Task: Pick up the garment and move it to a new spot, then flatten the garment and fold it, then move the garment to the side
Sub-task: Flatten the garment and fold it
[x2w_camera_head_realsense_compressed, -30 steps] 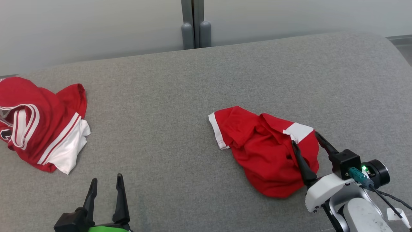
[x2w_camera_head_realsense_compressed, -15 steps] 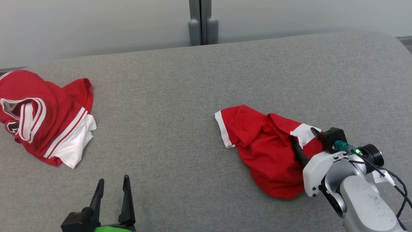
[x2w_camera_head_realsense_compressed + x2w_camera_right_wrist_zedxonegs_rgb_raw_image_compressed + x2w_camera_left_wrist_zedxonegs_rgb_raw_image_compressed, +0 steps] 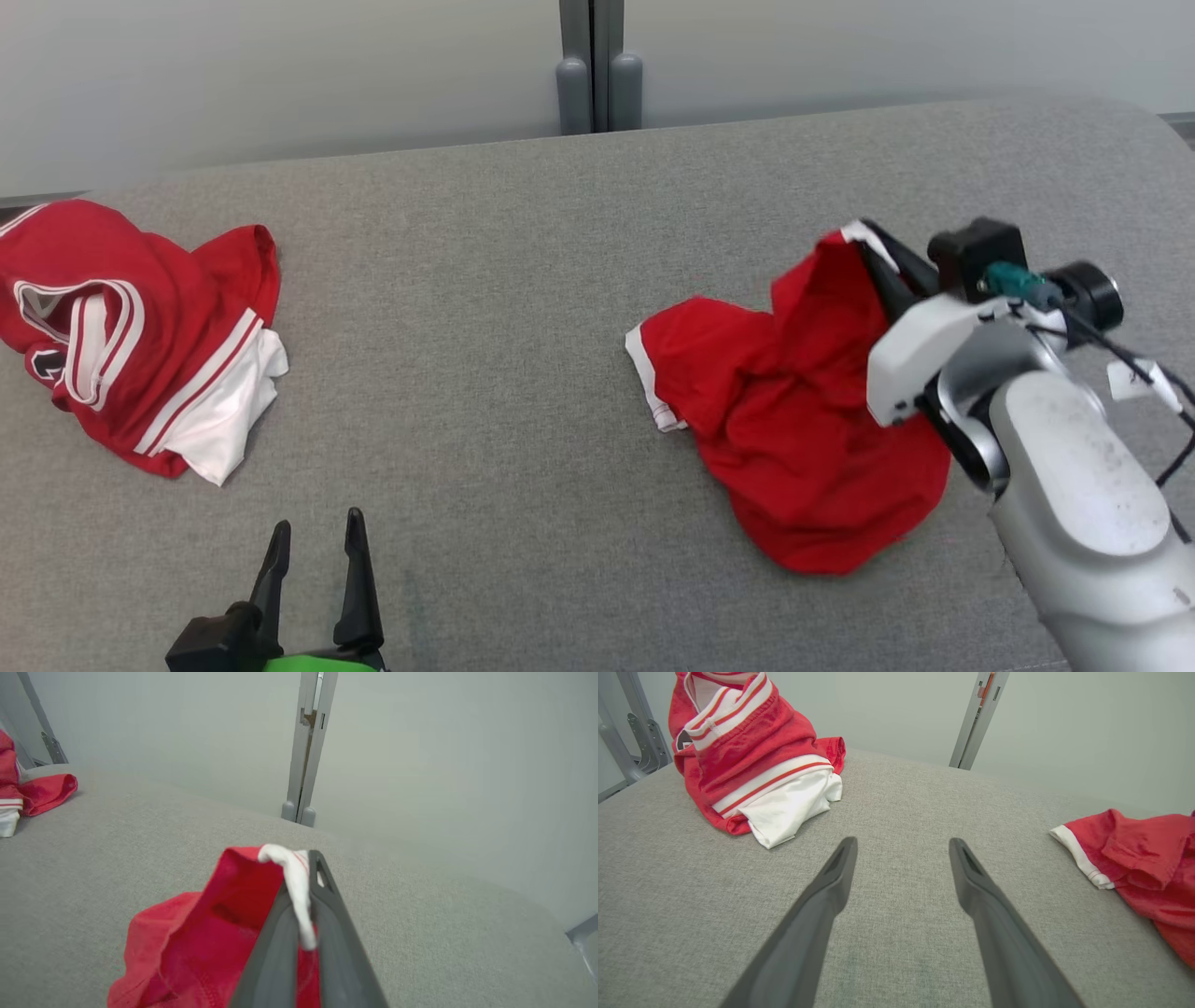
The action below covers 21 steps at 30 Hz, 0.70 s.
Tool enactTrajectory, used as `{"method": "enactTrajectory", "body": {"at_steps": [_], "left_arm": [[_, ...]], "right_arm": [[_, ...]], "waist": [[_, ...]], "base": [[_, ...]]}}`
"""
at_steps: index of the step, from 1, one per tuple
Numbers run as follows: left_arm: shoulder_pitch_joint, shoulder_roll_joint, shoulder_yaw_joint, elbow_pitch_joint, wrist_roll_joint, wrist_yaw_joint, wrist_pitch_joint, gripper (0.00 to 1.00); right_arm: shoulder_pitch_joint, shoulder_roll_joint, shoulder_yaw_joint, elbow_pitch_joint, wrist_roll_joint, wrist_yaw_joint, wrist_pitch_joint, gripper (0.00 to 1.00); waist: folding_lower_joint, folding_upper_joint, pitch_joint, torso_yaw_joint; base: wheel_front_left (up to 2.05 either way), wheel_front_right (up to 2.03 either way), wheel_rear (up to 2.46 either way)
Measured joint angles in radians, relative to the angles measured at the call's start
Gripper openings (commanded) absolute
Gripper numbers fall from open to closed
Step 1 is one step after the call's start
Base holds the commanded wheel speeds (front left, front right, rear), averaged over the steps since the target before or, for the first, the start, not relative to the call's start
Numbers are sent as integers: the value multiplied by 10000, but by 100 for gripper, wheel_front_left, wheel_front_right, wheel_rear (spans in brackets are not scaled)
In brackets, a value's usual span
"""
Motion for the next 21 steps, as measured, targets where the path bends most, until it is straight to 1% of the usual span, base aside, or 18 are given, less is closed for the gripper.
{"method": "enactTrajectory", "body": {"at_steps": [3,5,10,14,19,21], "left_arm": [[-28,-2,-35,0,-94,35,0,100],[-85,-2,-138,8,-226,48,2,100],[-188,-2,-441,15,-518,188,0,100],[-203,-2,-677,19,-698,320,0,100],[-166,-2,-842,23,-828,481,0,100],[-118,-2,-863,17,-830,516,0,100]], "right_arm": [[-979,-35,387,-522,123,0,533,0],[-1739,-46,819,-736,288,0,917,0],[-3260,48,1797,-838,732,0,1344,0],[-4243,144,2489,-593,980,0,1325,0],[-4995,376,3290,-234,1655,2,1001,0],[-5459,326,3751,-150,1988,2,708,0]], "waist": [[0,0,-77,-24],[0,0,-131,17],[0,0,-248,304],[0,0,-347,620],[0,0,-527,990],[0,0,-649,1123]], "base": [[0,0,0],[0,0,0],[0,0,0],[0,0,0],[0,0,0],[0,0,0]]}}
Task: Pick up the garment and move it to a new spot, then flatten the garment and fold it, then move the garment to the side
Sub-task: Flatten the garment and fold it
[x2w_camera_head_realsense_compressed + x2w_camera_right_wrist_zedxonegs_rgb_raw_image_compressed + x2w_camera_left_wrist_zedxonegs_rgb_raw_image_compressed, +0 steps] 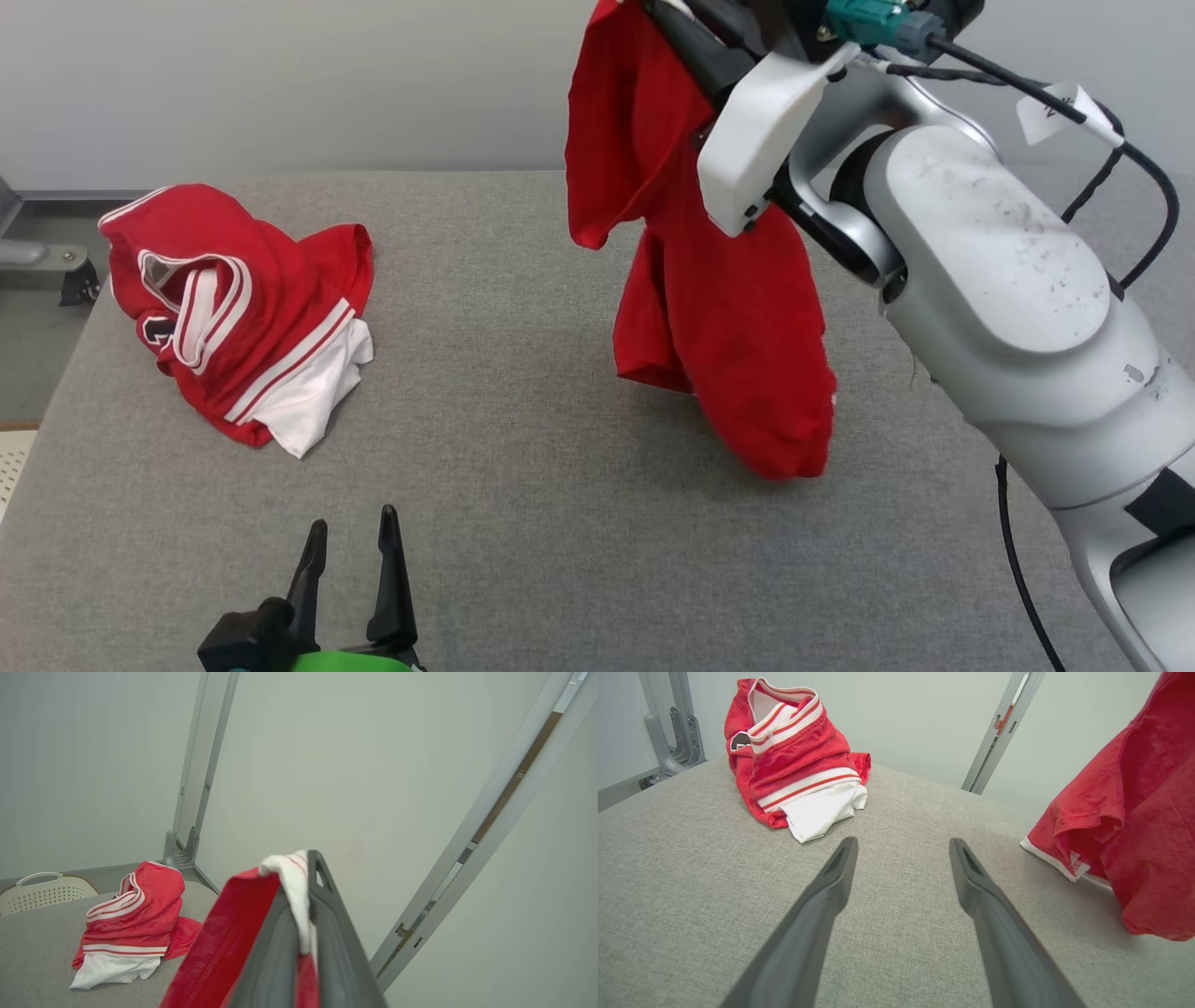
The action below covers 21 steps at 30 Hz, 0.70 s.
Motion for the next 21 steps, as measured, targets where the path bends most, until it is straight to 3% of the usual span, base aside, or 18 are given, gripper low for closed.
{"method": "enactTrajectory", "body": {"at_steps": [7,12,18,21], "left_arm": [[149,0,35,-29,2,61,0,100],[168,0,58,-115,8,79,0,100],[210,0,84,-165,109,69,0,100],[212,0,151,-209,127,56,0,100]], "right_arm": [[-628,-159,132,148,740,0,-1076,0],[-444,-497,-130,345,1220,0,-1277,0],[1092,-1517,272,405,2261,-2,-368,0],[1960,-2403,539,215,2750,0,10,0]], "waist": [[0,0,-230,52],[0,0,-271,-126],[0,0,-233,-415],[0,1,-176,-558]], "base": [[0,0,0],[0,0,0],[0,0,0],[0,0,0]]}}
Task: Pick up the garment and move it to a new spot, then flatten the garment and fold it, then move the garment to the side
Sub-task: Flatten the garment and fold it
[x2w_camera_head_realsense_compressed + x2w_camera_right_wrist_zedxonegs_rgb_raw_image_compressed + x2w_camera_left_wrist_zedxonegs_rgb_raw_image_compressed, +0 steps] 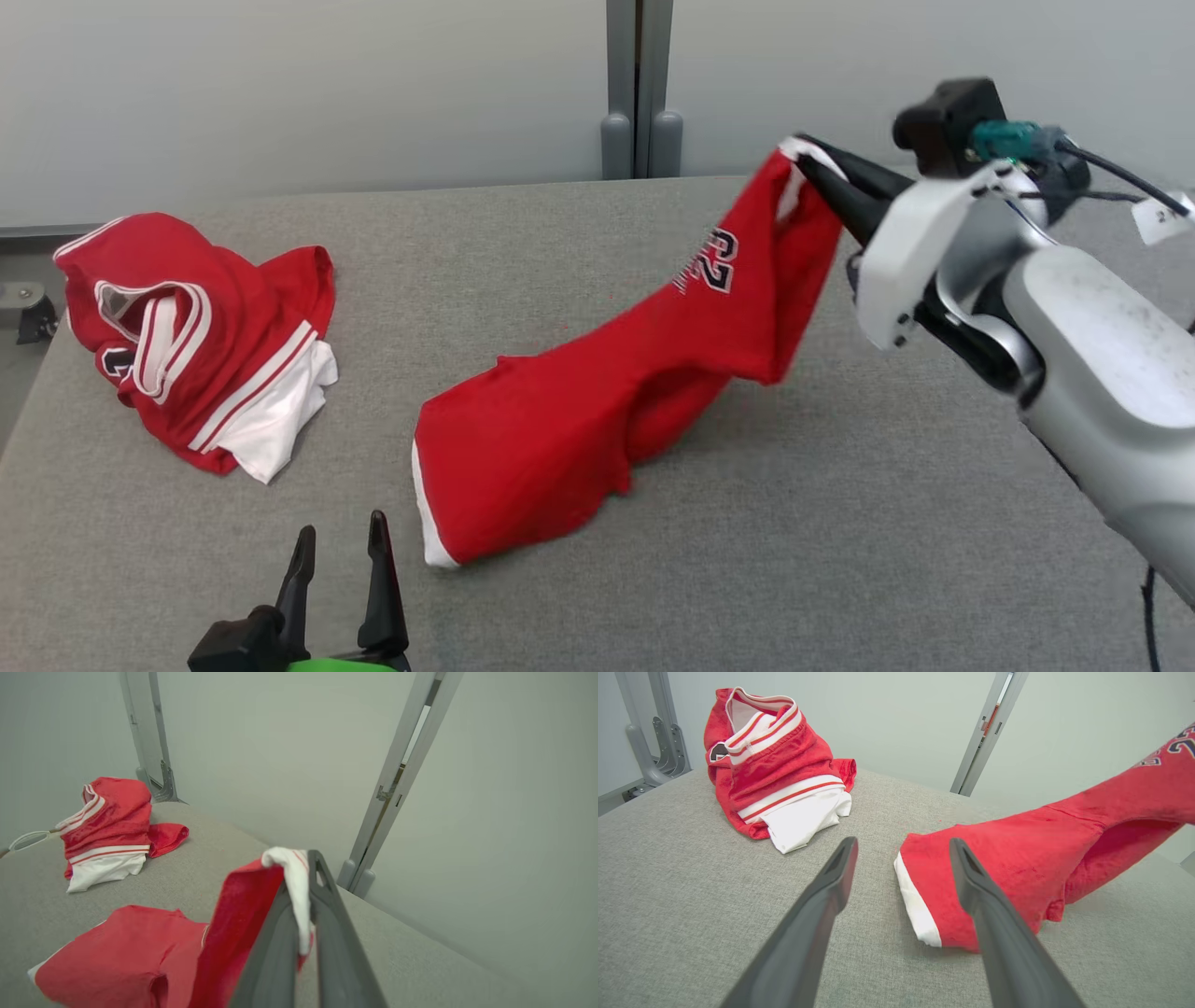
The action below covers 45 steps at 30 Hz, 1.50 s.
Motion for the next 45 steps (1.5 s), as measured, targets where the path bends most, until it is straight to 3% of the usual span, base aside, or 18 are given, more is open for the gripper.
{"method": "enactTrajectory", "body": {"at_steps": [5,9,14,20,21,23,28,34,41,45], "left_arm": [[-11,-2,36,10,104,-63,0,100],[-26,-2,100,19,196,-113,0,100],[-90,-2,167,56,286,-199,0,100],[-128,-2,251,96,362,-274,0,100],[-130,-2,261,94,378,-278,0,100],[-163,-4,268,92,420,-288,0,100],[-181,-4,349,92,433,-291,2,100],[-196,-4,462,88,500,-320,0,100],[-165,-4,575,-10,500,-314,0,100],[-135,-2,614,-67,499,-286,0,100]], "right_arm": [[1478,-1331,67,-65,541,0,368,0],[2471,-1994,38,-25,895,-2,656,0],[3412,-2025,44,313,1032,-2,646,0],[4033,-1499,86,1254,779,-2,272,0],[4075,-1490,150,1371,627,-2,182,15],[4078,-1486,194,1634,217,0,-180,100],[4100,-1373,-19,2008,-100,-2,-1227,100],[4521,-1678,-608,2454,-268,0,-2290,100],[5559,-1672,-2380,2546,-351,-2,-3296,100],[6293,-1164,-3751,2336,-1037,-2,-3835,100]], "waist": [[0,0,148,-247],[0,0,271,-453],[0,0,440,-663],[0,0,575,-901],[0,0,587,-928],[0,0,626,-999],[0,0,669,-1164],[0,0,654,-1286],[0,0,595,-1344],[0,0,613,-1384]], "base": [[0,0,0],[0,0,0],[0,0,0],[0,0,0],[0,0,0],[0,0,0],[0,0,0],[0,0,0],[0,0,0],[0,0,0]]}}
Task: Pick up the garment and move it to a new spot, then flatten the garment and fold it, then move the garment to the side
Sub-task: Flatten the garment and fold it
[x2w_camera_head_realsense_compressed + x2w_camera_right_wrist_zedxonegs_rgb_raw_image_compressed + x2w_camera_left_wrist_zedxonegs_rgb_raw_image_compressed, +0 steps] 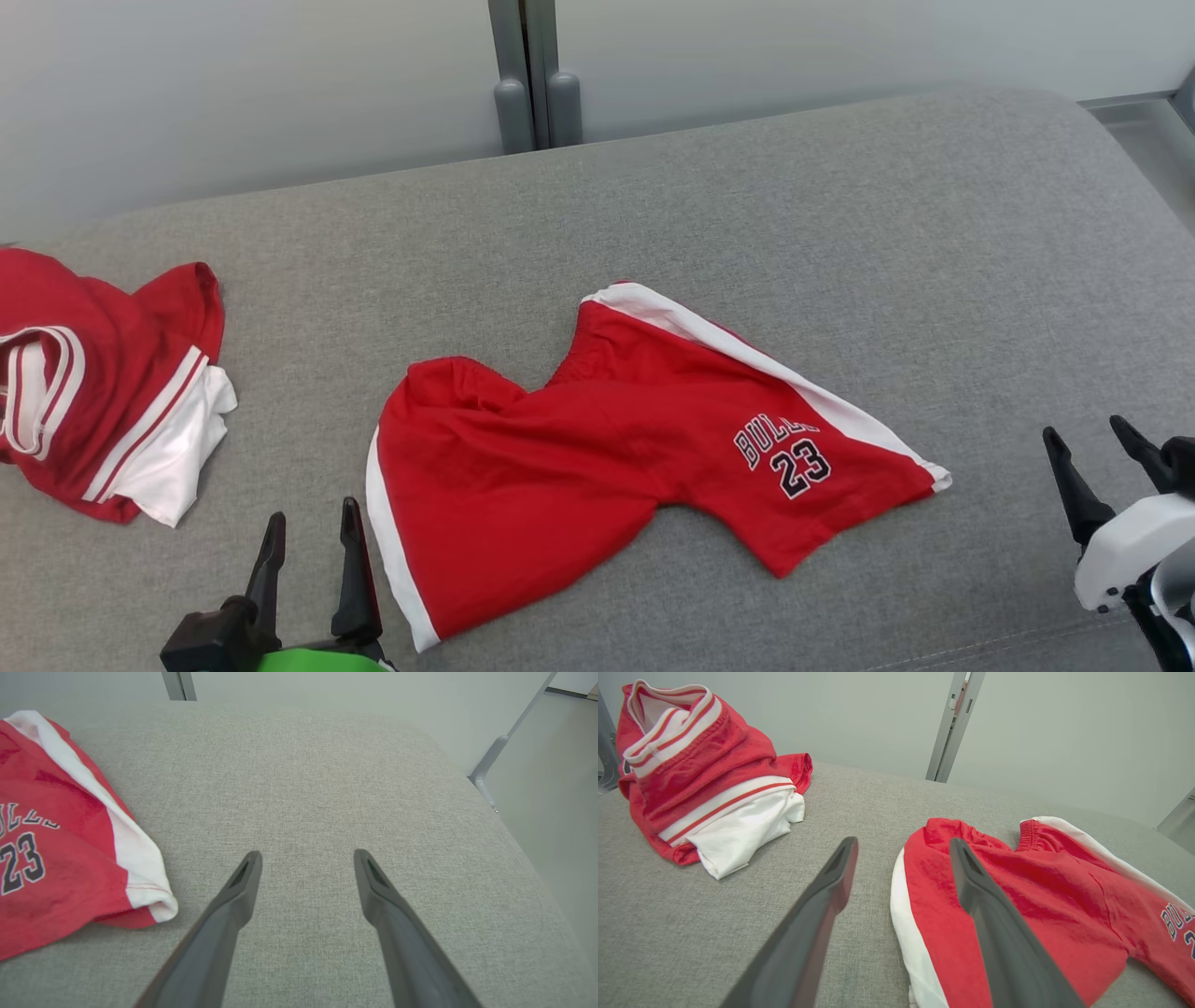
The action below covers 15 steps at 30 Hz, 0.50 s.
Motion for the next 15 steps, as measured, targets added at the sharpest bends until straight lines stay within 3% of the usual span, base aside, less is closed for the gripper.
{"method": "enactTrajectory", "body": {"at_steps": [6,11,15], "left_arm": [[-1,0,6,-21,15,-8,0,100],[-55,-2,-40,69,148,-127,0,100],[-140,-2,-94,138,201,-169,0,100]], "right_arm": [[843,1929,-1833,-621,-593,0,-253,100],[836,3135,-2023,-838,-625,0,-19,100],[504,3641,-2029,-677,-424,0,828,100]], "waist": [[0,0,112,-81],[0,0,209,-113],[0,0,230,-86]], "base": [[0,0,0],[0,0,0],[0,0,0]]}}
